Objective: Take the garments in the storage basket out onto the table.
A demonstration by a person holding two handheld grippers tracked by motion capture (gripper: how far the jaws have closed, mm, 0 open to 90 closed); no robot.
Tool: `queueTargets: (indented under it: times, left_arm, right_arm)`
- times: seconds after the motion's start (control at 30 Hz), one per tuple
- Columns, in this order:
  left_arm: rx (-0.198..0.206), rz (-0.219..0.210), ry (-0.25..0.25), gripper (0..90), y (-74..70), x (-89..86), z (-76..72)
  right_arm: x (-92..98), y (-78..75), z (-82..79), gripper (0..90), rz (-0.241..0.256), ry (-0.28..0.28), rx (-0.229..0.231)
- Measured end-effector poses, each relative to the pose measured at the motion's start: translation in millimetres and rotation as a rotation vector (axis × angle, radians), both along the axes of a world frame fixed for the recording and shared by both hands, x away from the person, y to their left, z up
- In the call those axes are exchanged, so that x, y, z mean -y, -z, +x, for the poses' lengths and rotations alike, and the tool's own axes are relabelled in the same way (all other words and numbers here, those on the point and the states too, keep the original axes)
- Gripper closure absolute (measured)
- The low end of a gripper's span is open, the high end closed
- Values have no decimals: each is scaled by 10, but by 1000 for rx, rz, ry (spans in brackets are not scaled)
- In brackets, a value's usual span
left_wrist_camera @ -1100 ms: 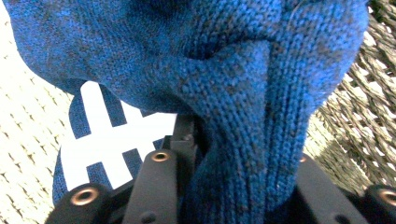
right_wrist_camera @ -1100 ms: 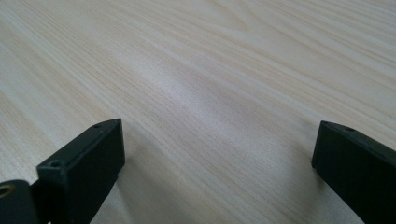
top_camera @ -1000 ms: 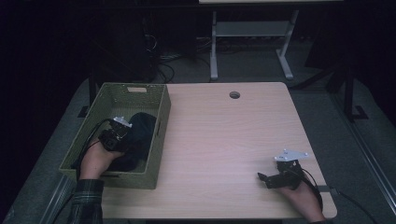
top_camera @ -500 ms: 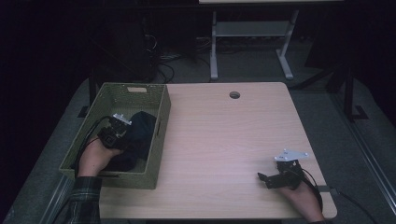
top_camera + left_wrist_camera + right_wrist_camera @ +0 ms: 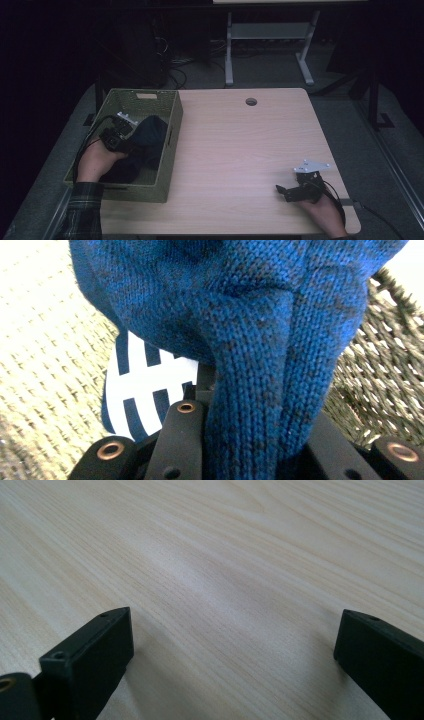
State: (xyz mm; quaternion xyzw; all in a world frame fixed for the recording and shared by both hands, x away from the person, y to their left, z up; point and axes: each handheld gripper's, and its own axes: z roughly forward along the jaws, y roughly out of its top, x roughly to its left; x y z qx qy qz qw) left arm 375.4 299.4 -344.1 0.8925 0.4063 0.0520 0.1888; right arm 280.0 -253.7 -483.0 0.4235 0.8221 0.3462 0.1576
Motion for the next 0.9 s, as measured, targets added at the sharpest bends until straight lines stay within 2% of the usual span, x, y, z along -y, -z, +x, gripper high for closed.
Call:
queueTargets:
  times: [0.37,0.9]
  left_arm:
    - [28,0,-10,776,-229,-28,-1]
    - [96,-3,-15,779,-694,-22,-25]
  right_arm:
    - [0,0,0,22,0,0,0]
    - [-1,0,0,22,1,1,0]
